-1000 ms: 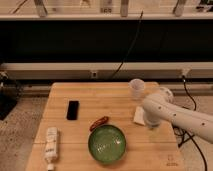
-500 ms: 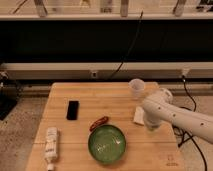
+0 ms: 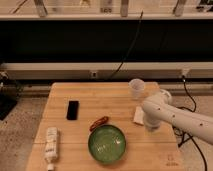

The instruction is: Push the ceramic bowl across the table

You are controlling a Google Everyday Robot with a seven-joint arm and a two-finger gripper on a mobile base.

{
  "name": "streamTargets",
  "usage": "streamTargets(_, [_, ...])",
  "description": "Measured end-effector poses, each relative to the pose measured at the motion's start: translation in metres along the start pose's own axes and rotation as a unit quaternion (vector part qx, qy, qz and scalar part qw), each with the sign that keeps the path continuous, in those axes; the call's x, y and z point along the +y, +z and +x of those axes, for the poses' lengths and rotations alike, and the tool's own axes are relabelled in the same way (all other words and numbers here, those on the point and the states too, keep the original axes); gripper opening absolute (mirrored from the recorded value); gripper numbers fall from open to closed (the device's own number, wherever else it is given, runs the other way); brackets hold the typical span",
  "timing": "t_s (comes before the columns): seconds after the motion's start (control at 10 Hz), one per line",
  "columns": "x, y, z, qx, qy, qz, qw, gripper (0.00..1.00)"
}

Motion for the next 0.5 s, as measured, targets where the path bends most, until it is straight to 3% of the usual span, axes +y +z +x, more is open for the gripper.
streamTargets(0.5, [0.01, 0.013, -0.018, -0.002, -0.026, -0.005, 0.9997, 0.02])
